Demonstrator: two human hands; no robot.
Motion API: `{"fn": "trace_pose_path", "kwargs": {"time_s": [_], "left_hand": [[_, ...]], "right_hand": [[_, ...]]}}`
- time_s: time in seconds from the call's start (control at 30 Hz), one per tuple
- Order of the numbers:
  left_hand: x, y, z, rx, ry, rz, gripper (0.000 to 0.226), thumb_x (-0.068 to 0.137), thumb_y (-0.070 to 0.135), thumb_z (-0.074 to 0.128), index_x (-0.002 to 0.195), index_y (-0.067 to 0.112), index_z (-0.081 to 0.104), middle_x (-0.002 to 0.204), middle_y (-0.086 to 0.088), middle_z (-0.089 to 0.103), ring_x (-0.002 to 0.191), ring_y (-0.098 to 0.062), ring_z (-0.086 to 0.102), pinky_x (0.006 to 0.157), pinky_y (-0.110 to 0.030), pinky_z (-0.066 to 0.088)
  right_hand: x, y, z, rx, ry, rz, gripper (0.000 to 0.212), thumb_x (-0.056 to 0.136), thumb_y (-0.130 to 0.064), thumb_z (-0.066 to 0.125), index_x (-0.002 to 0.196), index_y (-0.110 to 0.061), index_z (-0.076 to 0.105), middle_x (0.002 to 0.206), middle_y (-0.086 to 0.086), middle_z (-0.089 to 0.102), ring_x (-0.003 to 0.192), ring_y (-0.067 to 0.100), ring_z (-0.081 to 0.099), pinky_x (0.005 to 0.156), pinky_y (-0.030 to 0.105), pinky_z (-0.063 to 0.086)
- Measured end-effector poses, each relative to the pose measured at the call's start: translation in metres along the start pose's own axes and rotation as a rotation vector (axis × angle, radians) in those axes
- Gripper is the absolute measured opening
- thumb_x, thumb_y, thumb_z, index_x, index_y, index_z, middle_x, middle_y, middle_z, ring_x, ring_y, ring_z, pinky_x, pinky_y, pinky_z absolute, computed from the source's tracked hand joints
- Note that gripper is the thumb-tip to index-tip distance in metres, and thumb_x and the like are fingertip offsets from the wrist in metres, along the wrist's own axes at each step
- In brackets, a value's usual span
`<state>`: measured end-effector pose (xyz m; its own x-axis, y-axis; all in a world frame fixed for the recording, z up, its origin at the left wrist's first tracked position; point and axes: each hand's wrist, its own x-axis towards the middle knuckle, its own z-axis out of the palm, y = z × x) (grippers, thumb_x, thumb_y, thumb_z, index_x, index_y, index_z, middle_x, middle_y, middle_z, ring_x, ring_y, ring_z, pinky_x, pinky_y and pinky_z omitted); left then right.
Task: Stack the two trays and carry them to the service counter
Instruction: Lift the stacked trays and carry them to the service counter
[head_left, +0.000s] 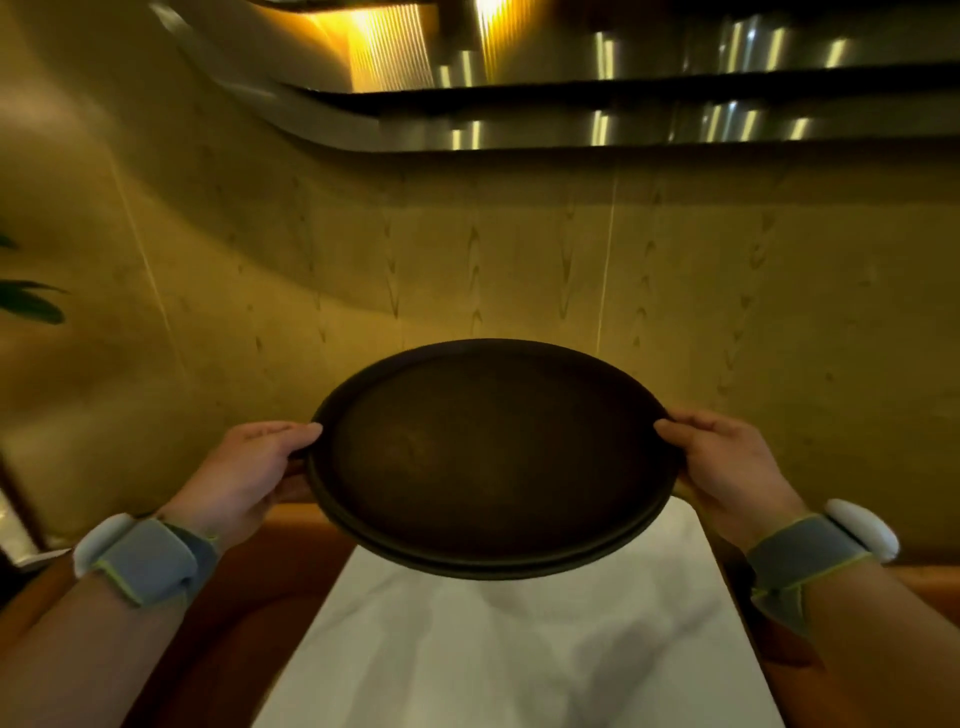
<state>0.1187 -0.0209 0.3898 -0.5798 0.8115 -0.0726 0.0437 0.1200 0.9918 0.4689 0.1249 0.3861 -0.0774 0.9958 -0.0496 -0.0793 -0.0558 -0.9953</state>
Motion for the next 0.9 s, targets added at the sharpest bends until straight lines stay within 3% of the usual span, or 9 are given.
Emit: {"fn": "trace_pose_path", "kwargs": {"time_s": [0.07, 0.2, 0.37, 0.4, 0.5, 0.6, 0.7, 0.8, 0.9], "left_hand": [[-0.013, 0.003, -0.020, 0.002, 0.034, -0.013, 0.027, 0.093, 0.019, 0.053, 0.101, -0.003, 0.066, 0.095, -0.020, 0.068, 0.087, -0.033, 0.067, 0.070, -0.043, 0.054], [-0.046, 0.017, -0.065, -0.030, 0.127, -0.034, 0.022, 0.093, 0.018, 0.054, 0.097, 0.001, 0.068, 0.105, -0.021, 0.069, 0.096, -0.036, 0.066, 0.080, -0.049, 0.053], [-0.091, 0.028, -0.123, -0.071, 0.399, 0.001, 0.020, 0.091, 0.018, 0.056, 0.099, 0.004, 0.067, 0.096, -0.015, 0.071, 0.082, -0.027, 0.066, 0.053, -0.031, 0.054], [-0.104, 0.029, -0.139, -0.059, 0.470, 0.025, 0.020, 0.091, 0.018, 0.056, 0.098, 0.004, 0.068, 0.096, -0.015, 0.071, 0.083, -0.026, 0.066, 0.057, -0.033, 0.053], [-0.130, 0.030, -0.162, -0.032, 0.572, 0.061, 0.021, 0.092, 0.016, 0.054, 0.099, 0.001, 0.067, 0.095, -0.015, 0.070, 0.088, -0.027, 0.064, 0.071, -0.036, 0.049], [-0.163, 0.025, -0.187, -0.048, 0.706, 0.070, 0.020, 0.092, 0.014, 0.054, 0.102, 0.002, 0.066, 0.100, -0.016, 0.070, 0.094, -0.030, 0.064, 0.077, -0.038, 0.051], [-0.212, 0.018, -0.213, -0.039, 0.871, 0.035, 0.017, 0.092, 0.015, 0.055, 0.100, 0.007, 0.068, 0.102, -0.013, 0.072, 0.098, -0.029, 0.066, 0.076, -0.038, 0.052], [-0.279, 0.009, -0.235, -0.039, 1.078, 0.014, 0.019, 0.093, 0.017, 0.053, 0.101, 0.006, 0.067, 0.100, -0.015, 0.071, 0.096, -0.029, 0.066, 0.073, -0.037, 0.052], [-0.333, 0.006, -0.245, -0.022, 1.165, -0.020, 0.023, 0.094, 0.019, 0.051, 0.102, 0.004, 0.067, 0.098, -0.017, 0.070, 0.093, -0.030, 0.066, 0.074, -0.038, 0.052]], "right_hand": [[-0.015, -0.005, 0.012, -0.011, -0.044, -0.011, 0.027, 0.092, -0.004, 0.058, 0.117, -0.001, 0.065, 0.111, 0.014, 0.070, 0.102, 0.028, 0.066, 0.092, 0.045, 0.053], [-0.028, -0.014, 0.051, -0.015, -0.125, -0.034, 0.019, 0.093, -0.003, 0.056, 0.109, -0.003, 0.066, 0.099, 0.010, 0.069, 0.091, 0.021, 0.065, 0.074, 0.031, 0.053], [-0.024, -0.024, 0.122, -0.037, -0.361, -0.049, 0.021, 0.094, -0.007, 0.054, 0.111, -0.006, 0.067, 0.086, 0.007, 0.066, 0.071, 0.018, 0.058, 0.054, 0.027, 0.048], [-0.022, -0.025, 0.146, -0.038, -0.432, -0.034, 0.021, 0.095, -0.009, 0.054, 0.112, -0.007, 0.066, 0.086, 0.007, 0.065, 0.070, 0.017, 0.058, 0.056, 0.029, 0.048], [-0.018, -0.027, 0.187, -0.003, -0.529, -0.020, 0.022, 0.093, -0.008, 0.057, 0.113, -0.008, 0.067, 0.100, 0.011, 0.070, 0.091, 0.024, 0.065, 0.079, 0.039, 0.054], [-0.028, -0.027, 0.230, 0.001, -0.659, -0.028, 0.017, 0.093, -0.006, 0.057, 0.104, -0.008, 0.069, 0.097, 0.012, 0.072, 0.092, 0.026, 0.067, 0.077, 0.037, 0.053], [-0.055, -0.023, 0.281, -0.028, -0.820, -0.050, 0.020, 0.094, -0.007, 0.056, 0.110, -0.006, 0.068, 0.102, 0.013, 0.072, 0.097, 0.027, 0.066, 0.079, 0.038, 0.054], [-0.106, -0.021, 0.334, -0.042, -1.007, -0.038, 0.018, 0.093, -0.006, 0.056, 0.105, -0.009, 0.069, 0.102, 0.011, 0.072, 0.095, 0.025, 0.066, 0.077, 0.036, 0.054], [-0.150, -0.018, 0.366, -0.025, -1.118, -0.043, 0.017, 0.092, -0.004, 0.057, 0.105, -0.008, 0.066, 0.102, 0.010, 0.069, 0.094, 0.024, 0.064, 0.082, 0.037, 0.053]]}}
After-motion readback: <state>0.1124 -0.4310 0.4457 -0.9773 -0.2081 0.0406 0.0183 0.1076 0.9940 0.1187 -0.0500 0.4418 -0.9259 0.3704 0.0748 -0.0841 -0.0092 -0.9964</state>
